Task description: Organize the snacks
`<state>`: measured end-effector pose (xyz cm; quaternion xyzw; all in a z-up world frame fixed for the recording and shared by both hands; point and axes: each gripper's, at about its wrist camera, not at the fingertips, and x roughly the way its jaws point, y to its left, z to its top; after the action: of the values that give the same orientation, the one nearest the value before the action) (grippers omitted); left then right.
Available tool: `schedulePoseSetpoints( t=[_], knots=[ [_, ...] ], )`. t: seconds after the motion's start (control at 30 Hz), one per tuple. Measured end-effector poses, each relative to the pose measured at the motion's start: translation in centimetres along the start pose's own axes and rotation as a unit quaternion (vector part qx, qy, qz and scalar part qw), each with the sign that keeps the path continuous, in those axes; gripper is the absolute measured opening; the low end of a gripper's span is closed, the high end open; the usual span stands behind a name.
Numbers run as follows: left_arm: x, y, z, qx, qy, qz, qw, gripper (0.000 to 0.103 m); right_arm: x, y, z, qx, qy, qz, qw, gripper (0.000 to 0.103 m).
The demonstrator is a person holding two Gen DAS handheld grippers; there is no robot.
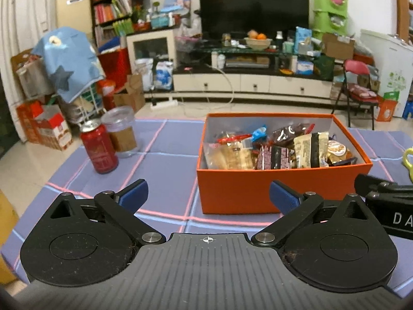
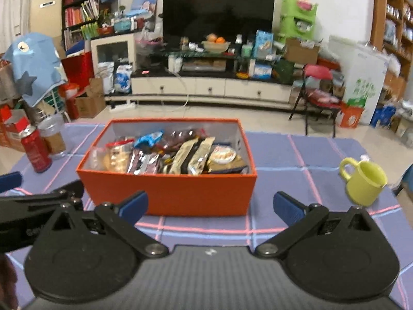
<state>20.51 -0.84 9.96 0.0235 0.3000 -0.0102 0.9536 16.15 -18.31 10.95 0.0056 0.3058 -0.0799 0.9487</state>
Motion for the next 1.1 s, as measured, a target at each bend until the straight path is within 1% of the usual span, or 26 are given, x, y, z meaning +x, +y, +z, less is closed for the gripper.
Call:
schedulePoseSetpoints(
  t=[0.07, 0.13, 0.2, 0.27, 0.43, 0.57, 0.7, 0.77, 1.0, 1.1],
  knots=[
    [0.3, 0.2, 0.0, -0.008, 0.004, -0.008, 0.9999, 0.093, 0.1, -0.2, 0.2, 0.000, -0.011, -0.001, 1.000, 0.102],
    [0.9, 0.2, -0.3, -0.013, 0.014, -0.014, 0.9997, 0.094, 0.4, -0.3, 0.2, 0.002, -0.010, -0.006, 1.000, 0.102],
    [1.6, 0.4, -0.4, -0.026, 0.036, -0.015, 0.9989, 0.094, 1.0, -0.4, 0.2, 0.004, 0.010, -0.011, 1.000, 0.102],
    [1.8, 0.6, -0.4, -0.040, 0.047, -0.013, 0.9980, 0.095, 1.6, -0.6, 0.0, 0.006, 0.024, -0.011, 1.000, 0.102],
    [1.2, 0.5, -0.1, -0.041, 0.041, -0.006, 0.9983, 0.094, 2.0, -0.7, -1.0, 0.011, 0.043, -0.002, 0.999, 0.102],
    [1.0, 0.5, 0.1, -0.039, 0.040, -0.009, 0.9984, 0.094, 1.8, -0.6, -1.1, 0.007, 0.040, -0.005, 0.999, 0.102],
    [1.3, 1.0, 0.1, -0.052, 0.052, -0.019, 0.9971, 0.095, 1.8, -0.7, -1.0, 0.013, 0.038, -0.001, 0.999, 0.102],
    [1.4, 1.0, 0.1, -0.054, 0.057, -0.017, 0.9967, 0.095, 1.9, -0.6, -1.0, 0.011, 0.041, -0.002, 0.999, 0.102],
    [1.4, 0.1, -0.5, -0.014, 0.058, 0.004, 0.9982, 0.095, 2.3, -0.3, -1.1, 0.002, 0.046, -0.007, 0.999, 0.102],
    [1.4, -0.7, -0.9, 0.012, 0.056, 0.021, 0.9982, 0.095, 2.3, -0.3, -1.0, 0.004, 0.044, -0.007, 0.999, 0.102]
  ],
)
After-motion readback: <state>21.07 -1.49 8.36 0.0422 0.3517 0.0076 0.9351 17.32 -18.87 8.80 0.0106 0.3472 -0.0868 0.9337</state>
